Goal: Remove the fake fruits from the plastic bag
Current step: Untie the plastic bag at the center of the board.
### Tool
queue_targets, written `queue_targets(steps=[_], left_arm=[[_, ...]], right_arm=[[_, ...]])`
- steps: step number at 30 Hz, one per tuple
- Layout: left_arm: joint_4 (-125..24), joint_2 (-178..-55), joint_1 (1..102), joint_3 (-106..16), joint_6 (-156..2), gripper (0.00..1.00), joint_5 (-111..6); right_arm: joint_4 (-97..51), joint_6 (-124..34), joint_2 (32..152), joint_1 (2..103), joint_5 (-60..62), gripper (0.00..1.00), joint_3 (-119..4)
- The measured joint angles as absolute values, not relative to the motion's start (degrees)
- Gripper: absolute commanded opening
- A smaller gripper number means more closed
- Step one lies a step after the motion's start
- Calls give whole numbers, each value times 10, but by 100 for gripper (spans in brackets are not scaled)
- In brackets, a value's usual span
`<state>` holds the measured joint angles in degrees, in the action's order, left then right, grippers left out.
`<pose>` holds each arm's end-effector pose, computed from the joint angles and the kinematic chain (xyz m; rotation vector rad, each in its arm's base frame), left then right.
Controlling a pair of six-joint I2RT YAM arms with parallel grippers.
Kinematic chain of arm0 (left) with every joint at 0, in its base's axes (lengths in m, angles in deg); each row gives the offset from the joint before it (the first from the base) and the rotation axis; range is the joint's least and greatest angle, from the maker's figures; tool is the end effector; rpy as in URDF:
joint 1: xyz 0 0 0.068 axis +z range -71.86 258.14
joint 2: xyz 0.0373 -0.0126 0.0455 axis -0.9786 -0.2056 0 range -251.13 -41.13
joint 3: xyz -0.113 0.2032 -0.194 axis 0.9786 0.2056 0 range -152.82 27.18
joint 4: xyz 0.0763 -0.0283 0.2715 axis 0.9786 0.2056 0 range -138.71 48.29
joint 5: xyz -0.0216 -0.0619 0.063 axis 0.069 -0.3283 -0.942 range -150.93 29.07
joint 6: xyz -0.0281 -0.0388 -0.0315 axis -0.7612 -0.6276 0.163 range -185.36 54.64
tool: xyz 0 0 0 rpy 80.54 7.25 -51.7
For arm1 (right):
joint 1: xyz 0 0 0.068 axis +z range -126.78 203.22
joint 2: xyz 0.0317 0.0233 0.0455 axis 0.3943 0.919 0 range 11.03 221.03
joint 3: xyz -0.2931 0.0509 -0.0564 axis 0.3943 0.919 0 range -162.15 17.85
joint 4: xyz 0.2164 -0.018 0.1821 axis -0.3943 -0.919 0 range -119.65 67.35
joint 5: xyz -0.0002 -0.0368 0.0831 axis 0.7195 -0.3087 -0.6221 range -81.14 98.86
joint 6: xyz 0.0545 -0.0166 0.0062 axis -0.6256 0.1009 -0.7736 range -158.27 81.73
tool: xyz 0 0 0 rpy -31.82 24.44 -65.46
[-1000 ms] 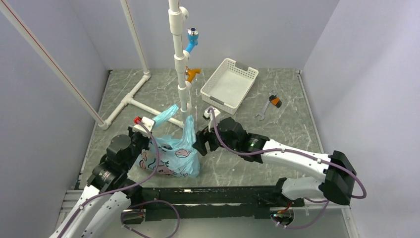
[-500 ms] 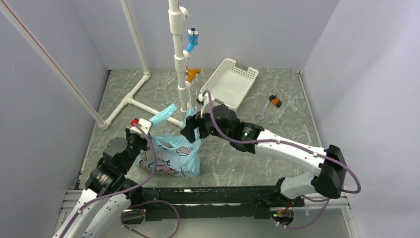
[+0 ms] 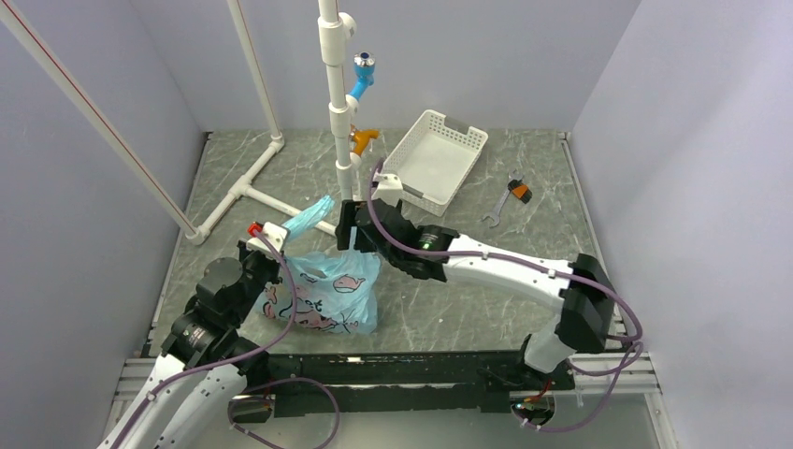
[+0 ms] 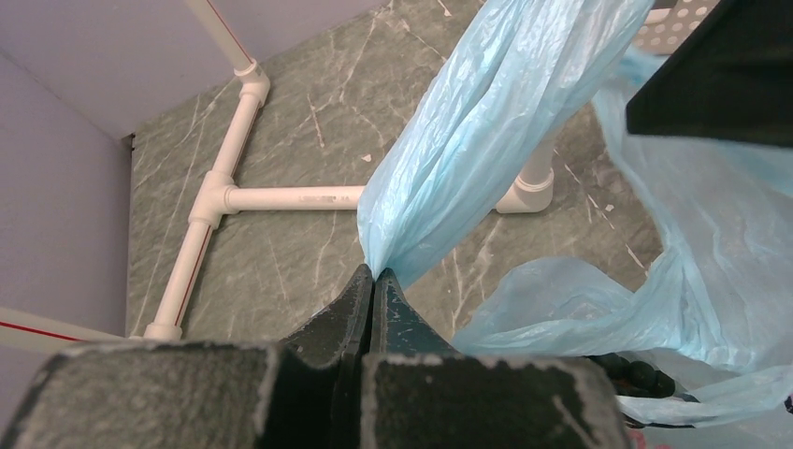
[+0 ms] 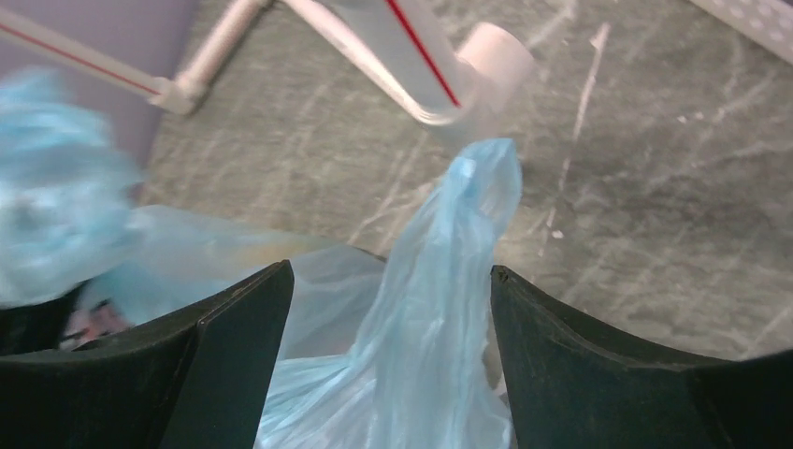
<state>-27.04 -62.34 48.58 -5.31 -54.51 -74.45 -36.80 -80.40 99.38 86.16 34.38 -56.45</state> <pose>0.0988 -0.0450 0.3111 0.4392 1.6910 -0.0321 0.1902 0.3338 0.3490 -0.0976 2.0810 0.6963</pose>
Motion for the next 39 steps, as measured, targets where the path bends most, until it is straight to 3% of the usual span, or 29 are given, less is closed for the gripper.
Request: queue_targets(steps=[3, 8, 11, 12, 18, 20, 21, 22, 27, 34, 39], left_arm=[[-270, -623, 486, -53, -545, 0, -744], [-271, -623, 486, -53, -545, 0, -746], [-272, -623, 486, -53, -545, 0, -748], [-273, -623, 486, -53, -545, 0, -748], [-276, -619, 486, -51, -546, 2, -725], [-277, -616, 486, -50, -547, 22, -708], [-278, -616, 486, -50, -549, 39, -697], [-278, -616, 486, -50, -552, 49, -689], [-277, -625, 486, -52, -561, 79, -666], [-239, -675, 486, -84, -601, 91, -639], [-186, -726, 486, -172, -682, 97, -611]], right_arm=[[-393, -823, 1021, 860, 365, 76, -564], [-392, -827, 1027, 854, 376, 63, -562], [-387, -815, 1030, 843, 373, 4, -562], [-386, -810, 1032, 838, 371, 0, -563], [-372, -743, 1033, 801, 263, 0, -564], [-329, -714, 1005, 799, 218, 0, -532], [-307, -702, 981, 801, 198, 0, -507], [-291, -694, 954, 804, 181, 0, -484], [-248, -676, 907, 814, 136, 0, -471], [-238, -671, 909, 814, 111, 0, -471], [-229, -670, 904, 814, 94, 0, -457]])
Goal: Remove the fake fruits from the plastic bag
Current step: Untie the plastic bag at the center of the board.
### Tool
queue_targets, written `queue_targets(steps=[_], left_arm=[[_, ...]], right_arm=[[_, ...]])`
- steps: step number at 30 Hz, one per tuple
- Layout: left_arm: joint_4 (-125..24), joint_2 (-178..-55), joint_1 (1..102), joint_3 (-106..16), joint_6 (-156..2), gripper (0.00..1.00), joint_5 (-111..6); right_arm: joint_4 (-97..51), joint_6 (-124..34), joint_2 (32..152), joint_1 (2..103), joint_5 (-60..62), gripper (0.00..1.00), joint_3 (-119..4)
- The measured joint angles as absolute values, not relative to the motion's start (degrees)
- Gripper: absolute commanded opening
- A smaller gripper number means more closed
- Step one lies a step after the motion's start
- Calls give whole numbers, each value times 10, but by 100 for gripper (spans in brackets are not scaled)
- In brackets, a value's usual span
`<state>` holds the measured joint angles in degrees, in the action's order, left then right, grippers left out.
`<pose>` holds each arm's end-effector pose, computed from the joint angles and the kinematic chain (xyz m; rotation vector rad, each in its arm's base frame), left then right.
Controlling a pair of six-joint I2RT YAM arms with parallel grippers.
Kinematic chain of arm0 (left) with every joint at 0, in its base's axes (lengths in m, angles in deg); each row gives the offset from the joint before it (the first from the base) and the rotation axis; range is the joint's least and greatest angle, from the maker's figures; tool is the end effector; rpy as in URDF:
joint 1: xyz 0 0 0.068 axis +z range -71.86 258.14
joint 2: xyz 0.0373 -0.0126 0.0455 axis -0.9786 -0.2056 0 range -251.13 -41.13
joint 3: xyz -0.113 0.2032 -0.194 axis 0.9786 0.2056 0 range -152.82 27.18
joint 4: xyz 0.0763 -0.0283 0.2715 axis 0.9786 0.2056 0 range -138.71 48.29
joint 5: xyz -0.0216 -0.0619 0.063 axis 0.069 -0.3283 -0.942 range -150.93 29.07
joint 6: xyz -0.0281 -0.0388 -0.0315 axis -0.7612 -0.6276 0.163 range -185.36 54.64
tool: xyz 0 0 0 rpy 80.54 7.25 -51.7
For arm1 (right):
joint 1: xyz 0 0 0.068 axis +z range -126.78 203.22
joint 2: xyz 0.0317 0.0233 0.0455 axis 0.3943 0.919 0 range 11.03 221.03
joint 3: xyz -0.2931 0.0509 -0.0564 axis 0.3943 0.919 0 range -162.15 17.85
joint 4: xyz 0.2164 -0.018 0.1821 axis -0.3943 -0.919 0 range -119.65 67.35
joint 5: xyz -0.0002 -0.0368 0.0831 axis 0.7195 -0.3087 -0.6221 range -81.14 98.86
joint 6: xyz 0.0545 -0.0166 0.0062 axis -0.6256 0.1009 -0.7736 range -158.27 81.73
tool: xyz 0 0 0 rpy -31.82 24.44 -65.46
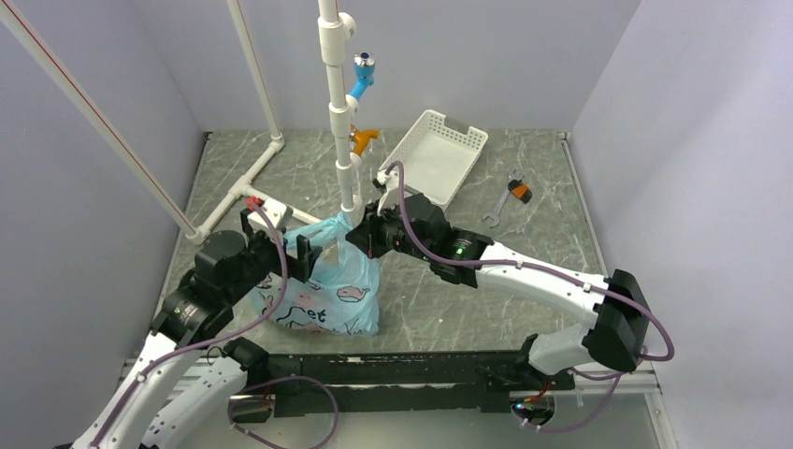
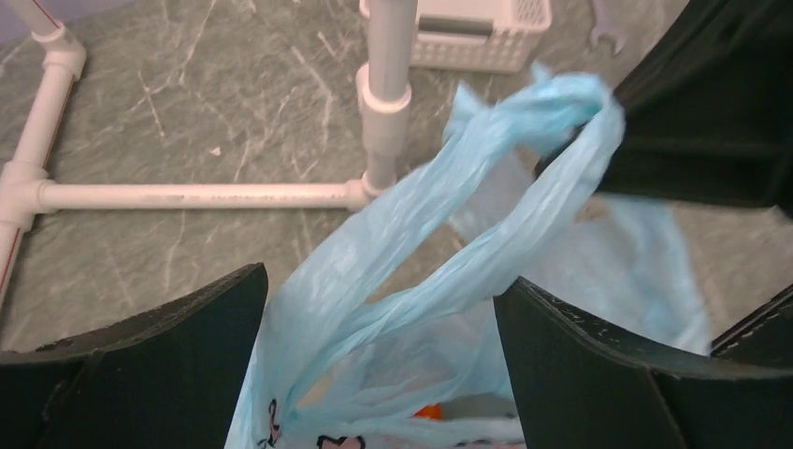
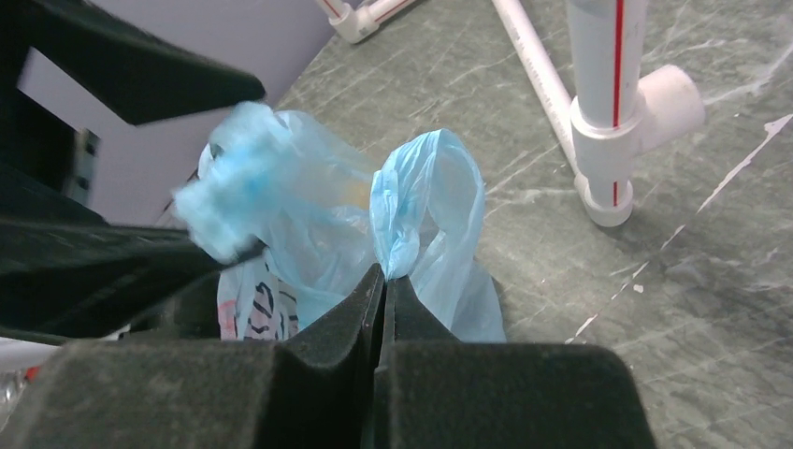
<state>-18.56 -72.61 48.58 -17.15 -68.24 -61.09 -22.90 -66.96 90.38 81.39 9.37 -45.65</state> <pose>0.1099 -0.0620 0.3516 0.4343 1.8403 -0.3861 0.1849 0.2972 0.3559 -0.4988 1.9221 1.0204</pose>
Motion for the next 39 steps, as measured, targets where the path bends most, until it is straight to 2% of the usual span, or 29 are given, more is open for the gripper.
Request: queue_targets(steps=[6, 12, 27, 35, 39], left_arm=[[-138, -776, 486, -280, -736, 99, -596], [-105, -820, 486, -325, -729, 99, -554], [-73, -855, 486, -321, -677, 99, -337], [-54, -868, 486, -320, -649, 99, -259], [-34, -868, 486, -326, -645, 97, -259]], right_arm=[[-230, -669, 898, 814, 73, 0, -451], [-225, -669, 888, 814, 59, 0, -451], [-221, -679, 887, 808, 8, 0, -451], [-218, -688, 887, 799, 2, 0, -451], [-210, -695, 887, 795, -7, 0, -451]])
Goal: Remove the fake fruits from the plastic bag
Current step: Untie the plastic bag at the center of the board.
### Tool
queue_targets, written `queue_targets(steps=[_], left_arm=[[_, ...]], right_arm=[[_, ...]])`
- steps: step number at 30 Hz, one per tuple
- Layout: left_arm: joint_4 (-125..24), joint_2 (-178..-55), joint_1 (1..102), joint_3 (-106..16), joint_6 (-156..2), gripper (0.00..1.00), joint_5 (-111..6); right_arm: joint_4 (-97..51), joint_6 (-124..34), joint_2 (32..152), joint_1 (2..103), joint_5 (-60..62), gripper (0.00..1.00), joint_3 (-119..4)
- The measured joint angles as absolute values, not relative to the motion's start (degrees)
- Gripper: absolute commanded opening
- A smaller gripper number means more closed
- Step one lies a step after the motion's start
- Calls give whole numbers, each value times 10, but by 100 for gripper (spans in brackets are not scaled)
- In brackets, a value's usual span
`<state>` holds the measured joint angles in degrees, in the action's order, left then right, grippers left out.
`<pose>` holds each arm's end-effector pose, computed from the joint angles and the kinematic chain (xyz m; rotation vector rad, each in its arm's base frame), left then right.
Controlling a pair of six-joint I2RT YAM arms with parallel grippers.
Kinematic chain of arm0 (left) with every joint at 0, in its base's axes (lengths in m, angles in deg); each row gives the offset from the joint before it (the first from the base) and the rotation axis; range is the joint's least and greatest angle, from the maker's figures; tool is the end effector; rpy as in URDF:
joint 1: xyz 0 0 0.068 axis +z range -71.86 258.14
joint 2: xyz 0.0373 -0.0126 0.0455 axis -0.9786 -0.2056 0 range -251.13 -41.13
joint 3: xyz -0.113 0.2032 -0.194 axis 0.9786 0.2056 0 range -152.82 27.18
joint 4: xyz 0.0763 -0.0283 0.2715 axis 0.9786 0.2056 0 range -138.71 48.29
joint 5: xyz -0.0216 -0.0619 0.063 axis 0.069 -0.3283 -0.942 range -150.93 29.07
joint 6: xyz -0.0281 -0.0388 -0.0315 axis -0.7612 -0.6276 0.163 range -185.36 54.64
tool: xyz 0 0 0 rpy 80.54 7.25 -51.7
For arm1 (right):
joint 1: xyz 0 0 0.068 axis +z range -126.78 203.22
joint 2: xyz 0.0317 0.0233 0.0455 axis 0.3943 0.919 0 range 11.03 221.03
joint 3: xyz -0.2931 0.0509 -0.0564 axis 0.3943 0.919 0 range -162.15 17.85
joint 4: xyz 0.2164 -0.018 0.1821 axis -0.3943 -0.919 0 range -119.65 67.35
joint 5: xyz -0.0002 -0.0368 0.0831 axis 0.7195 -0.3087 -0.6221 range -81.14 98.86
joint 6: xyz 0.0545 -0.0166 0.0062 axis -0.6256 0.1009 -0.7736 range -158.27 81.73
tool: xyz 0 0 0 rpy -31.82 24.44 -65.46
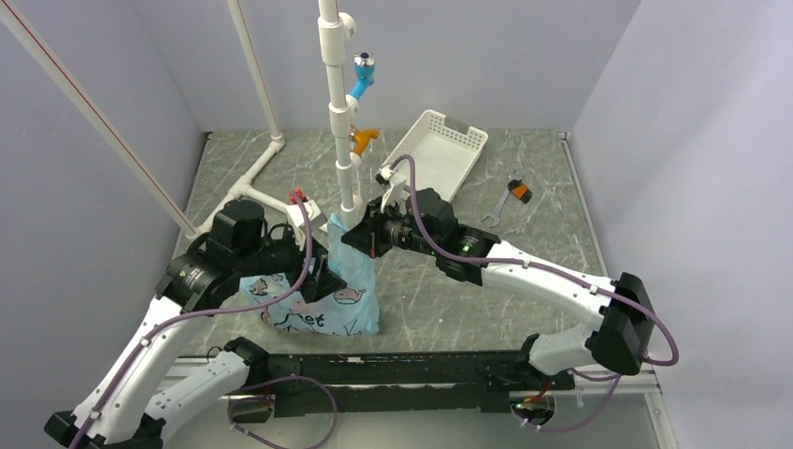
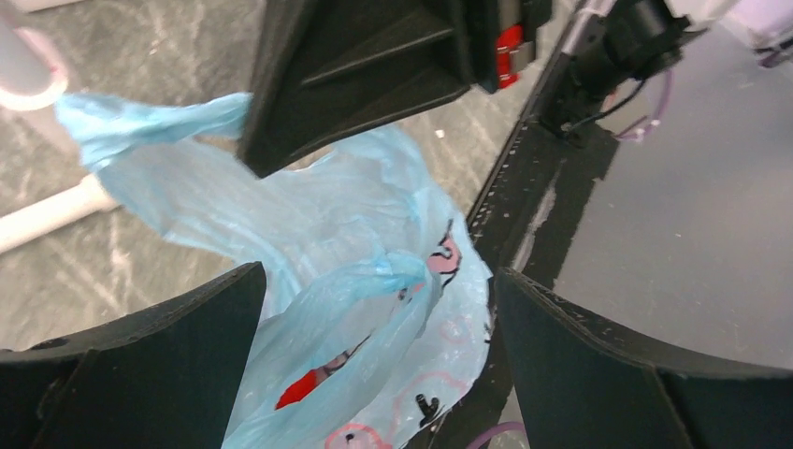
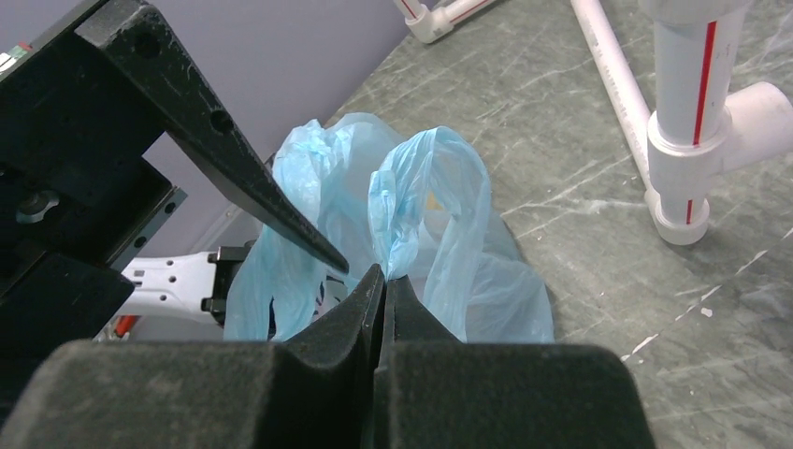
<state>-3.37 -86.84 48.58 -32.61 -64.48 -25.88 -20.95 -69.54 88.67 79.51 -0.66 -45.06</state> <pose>0.1203 -0.0949 0.3924 0.9174 1.9412 -0.9413 0.1846 0.2887 0.3656 -0.5542 1.8957 1.2025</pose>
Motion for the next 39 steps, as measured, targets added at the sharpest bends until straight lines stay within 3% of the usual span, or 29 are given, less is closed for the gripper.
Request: queue_targets(steps=[1, 3, 5, 8, 11, 19, 27, 35, 39], left_arm=[[-28, -869, 486, -330, -645, 95, -271], [-16, -871, 486, -334, -645, 81, -308], [-1, -871, 486, -335, -646, 59, -356], [7, -871, 486, -335, -656, 35, -442], [10, -870, 486, -345, -672, 0, -509], [-35, -861, 486, -438, -750, 0, -682], [-56, -894, 495, -522, -901, 0, -839], [-127, -933, 548, -551, -960, 0, -771], [-161, -913, 559, -487, -956, 0, -715]], right_arm=[[-208, -696, 887, 795, -8, 0, -451], [-208, -695, 887, 795, -10, 0, -451], [-208, -695, 887, 795, -11, 0, -451], [-208, -695, 887, 794, -11, 0, -451], [-213, -698, 887, 794, -6, 0, -452], [-296, -694, 876, 794, 90, 0, -477], [-339, -664, 781, 777, 292, 0, -519], [-311, -597, 700, 753, 369, 0, -557], [-274, -595, 646, 751, 342, 0, -468]])
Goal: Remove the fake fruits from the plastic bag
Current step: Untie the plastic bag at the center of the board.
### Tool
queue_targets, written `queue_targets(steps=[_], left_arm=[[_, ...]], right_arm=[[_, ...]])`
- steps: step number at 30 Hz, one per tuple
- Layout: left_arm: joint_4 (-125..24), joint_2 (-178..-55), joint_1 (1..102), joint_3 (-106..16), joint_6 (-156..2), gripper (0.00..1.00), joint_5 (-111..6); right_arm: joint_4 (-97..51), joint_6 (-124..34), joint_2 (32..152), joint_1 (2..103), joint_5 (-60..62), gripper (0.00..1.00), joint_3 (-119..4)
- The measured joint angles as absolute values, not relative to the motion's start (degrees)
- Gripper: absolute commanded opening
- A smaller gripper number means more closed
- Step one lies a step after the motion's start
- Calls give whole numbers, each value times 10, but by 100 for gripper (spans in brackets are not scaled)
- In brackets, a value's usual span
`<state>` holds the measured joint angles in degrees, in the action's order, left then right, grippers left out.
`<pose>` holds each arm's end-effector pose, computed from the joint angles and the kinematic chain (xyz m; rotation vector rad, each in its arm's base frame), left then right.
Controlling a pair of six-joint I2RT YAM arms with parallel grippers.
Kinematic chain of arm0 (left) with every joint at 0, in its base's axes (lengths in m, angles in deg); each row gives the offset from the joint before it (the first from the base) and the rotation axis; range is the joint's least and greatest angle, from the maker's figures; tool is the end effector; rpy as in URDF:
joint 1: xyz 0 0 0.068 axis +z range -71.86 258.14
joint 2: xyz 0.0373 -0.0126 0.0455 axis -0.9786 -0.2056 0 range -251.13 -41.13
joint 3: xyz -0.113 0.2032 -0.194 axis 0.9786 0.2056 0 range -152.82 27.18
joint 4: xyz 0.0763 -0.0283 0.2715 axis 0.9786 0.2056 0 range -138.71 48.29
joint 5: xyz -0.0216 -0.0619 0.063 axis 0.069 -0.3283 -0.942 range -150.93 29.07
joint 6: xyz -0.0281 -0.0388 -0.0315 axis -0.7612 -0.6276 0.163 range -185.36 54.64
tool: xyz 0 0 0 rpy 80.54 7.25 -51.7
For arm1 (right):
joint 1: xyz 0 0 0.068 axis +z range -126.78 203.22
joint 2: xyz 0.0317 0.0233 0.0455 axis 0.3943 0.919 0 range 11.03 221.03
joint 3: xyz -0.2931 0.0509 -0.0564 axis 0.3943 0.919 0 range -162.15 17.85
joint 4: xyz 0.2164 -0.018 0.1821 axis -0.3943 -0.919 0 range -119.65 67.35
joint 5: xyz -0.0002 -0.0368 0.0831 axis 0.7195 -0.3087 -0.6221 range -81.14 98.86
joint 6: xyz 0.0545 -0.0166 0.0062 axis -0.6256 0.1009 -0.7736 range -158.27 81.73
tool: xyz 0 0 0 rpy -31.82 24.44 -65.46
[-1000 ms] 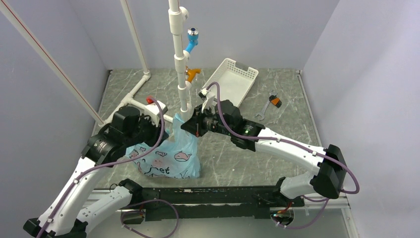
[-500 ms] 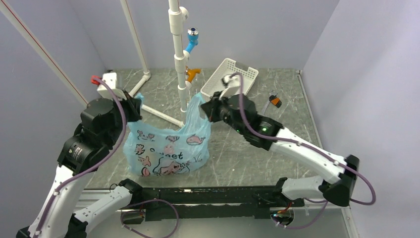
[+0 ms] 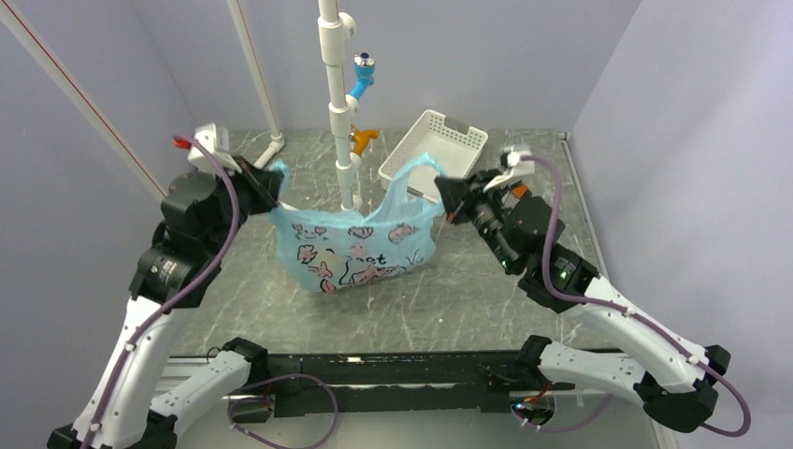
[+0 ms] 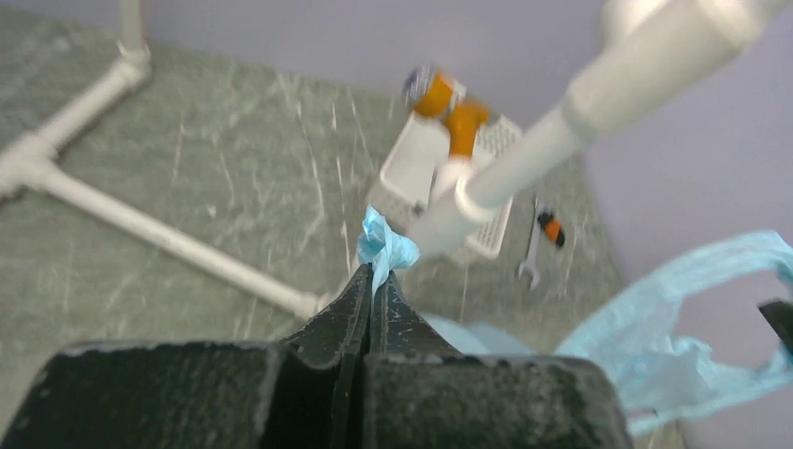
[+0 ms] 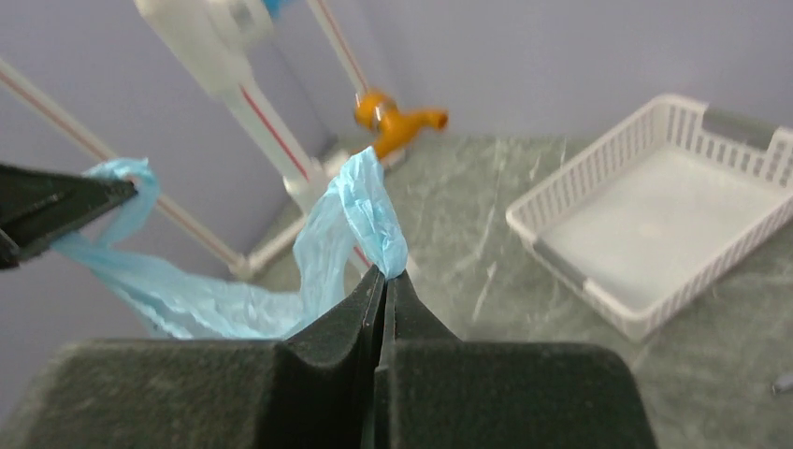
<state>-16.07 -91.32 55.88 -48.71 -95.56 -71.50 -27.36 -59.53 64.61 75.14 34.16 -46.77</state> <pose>0.1510 -0.0536 0.4967 -0.2585 1.6983 -0.5280 0.1411 0.1520 0.4732 -0.0331 1.5113 0.7121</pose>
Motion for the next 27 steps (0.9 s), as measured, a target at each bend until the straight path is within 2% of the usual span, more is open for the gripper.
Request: queue_targets(steps=[3, 6, 8, 10, 14, 17, 20, 27], left_arm=[[-172, -868, 566, -399, -961, 0, -663], [-175, -811, 569, -303, -980, 0, -606], [-171, -775, 569, -253, -1003, 0, -576], [-162, -739, 568, -218, -1025, 0, -550], [-142, -669, 569, -173, -1064, 0, -516], [-134, -612, 569, -141, -1087, 0, -495], [-121, -585, 569, -130, -1099, 0, -487], [-98, -566, 569, -124, -1105, 0, -485]], right_arm=[[-288, -607, 611, 751, 306, 1, -389], [-308, -629, 591, 751, 262, 12, -326], [-335, -653, 573, 751, 232, 25, -290], [-367, -677, 549, 751, 195, 51, -260], [-427, -708, 518, 752, 131, 79, -245], [-479, -700, 526, 752, 82, 89, -260], [-555, -661, 577, 753, 55, 94, -335], [-632, -537, 727, 758, 38, 96, -605]])
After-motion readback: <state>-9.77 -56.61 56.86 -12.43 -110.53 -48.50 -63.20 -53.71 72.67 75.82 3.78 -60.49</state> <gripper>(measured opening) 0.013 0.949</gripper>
